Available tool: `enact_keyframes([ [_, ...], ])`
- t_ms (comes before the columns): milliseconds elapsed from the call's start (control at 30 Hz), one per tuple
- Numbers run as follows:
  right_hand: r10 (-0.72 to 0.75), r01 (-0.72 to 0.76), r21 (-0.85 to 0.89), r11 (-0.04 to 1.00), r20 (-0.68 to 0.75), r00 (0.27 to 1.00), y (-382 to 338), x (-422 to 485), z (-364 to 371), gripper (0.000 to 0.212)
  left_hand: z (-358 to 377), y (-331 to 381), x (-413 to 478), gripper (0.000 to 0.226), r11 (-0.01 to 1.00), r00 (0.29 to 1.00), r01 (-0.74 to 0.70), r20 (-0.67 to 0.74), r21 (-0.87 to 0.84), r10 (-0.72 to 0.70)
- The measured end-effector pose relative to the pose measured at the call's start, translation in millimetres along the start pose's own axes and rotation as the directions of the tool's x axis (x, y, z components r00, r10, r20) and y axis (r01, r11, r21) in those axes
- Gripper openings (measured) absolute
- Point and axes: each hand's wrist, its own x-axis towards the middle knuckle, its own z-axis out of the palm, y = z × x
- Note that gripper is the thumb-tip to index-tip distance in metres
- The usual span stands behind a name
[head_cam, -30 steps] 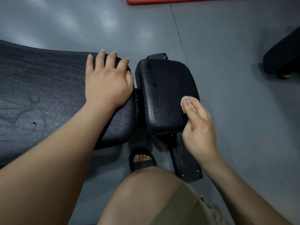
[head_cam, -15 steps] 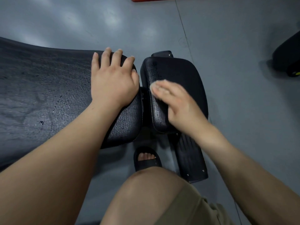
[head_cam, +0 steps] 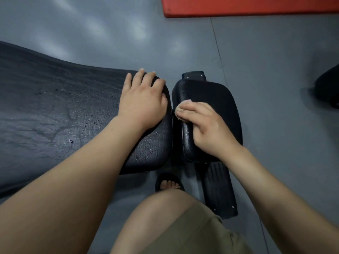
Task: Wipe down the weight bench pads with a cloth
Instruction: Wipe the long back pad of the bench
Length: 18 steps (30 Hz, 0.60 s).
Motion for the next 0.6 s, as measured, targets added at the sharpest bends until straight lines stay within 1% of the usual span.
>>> enact_keyframes([
  [33,0.033,-0.033,0.021,0.999,-0.008,0.999,0.7,0.3,-3.1,0.047,-6.4,-2.2,-1.6,0.048,1.0,1.0,-0.001,0.027,-0.022,0.002],
  [100,0.078,-0.076,0.053,0.996,-0.035,0.996,-4.0,20.9,-7.4,0.048,-25.2,-17.8,-12.7,0.044,0.999,0.998,0.053,0.04,-0.006,-0.053],
  [167,0.091,-0.085,0.078,0.993,-0.079,0.993,-11.6,50.7,-4.4,0.046,-41.1,-40.0,-28.3,0.042,0.992,0.992,0.123,-0.003,0.038,-0.123],
  [233,0.078,-0.07,0.1,0.993,-0.077,0.994,-22.9,77.4,7.4,0.046,-52.8,-62.8,-46.1,0.04,0.977,0.977,0.206,-0.071,0.063,-0.202],
  [267,0.044,-0.039,0.105,0.994,-0.054,0.998,-32.7,85.8,16.7,0.045,-57.5,-74.4,-56.5,0.04,0.965,0.964,0.252,-0.1,0.067,-0.245],
  [333,-0.093,0.094,0.087,0.992,-0.019,0.996,-50.1,86.3,31.2,0.042,-60.5,-86.5,-70.8,0.042,0.951,0.948,0.301,-0.126,0.072,-0.291],
  [400,-0.249,0.245,0.112,0.963,0.025,0.968,-71.9,69.5,40.2,0.04,-60.4,-95.8,-85.1,0.043,0.944,0.941,0.323,-0.124,0.067,-0.314],
  [467,-0.353,0.335,0.16,0.928,0.1,0.93,-82.5,45.3,39.9,0.046,-58.1,-99.4,-91.7,0.043,0.946,0.941,0.321,-0.134,0.048,-0.312],
  [533,-0.426,0.396,0.18,0.9,0.173,0.888,-81.8,32.9,37.3,0.053,-57.9,-103.4,-96.1,0.046,0.947,0.938,0.319,-0.154,0.04,-0.309],
  [567,-0.432,0.404,0.168,0.899,0.196,0.88,-76.5,35.6,35.4,0.054,-58.1,-104.5,-96.9,0.047,0.948,0.938,0.317,-0.163,0.043,-0.306],
  [600,-0.419,0.395,0.151,0.906,0.193,0.887,-71.7,43.3,34.0,0.054,-57.5,-106.3,-98.4,0.047,0.948,0.938,0.315,-0.171,0.049,-0.303],
])
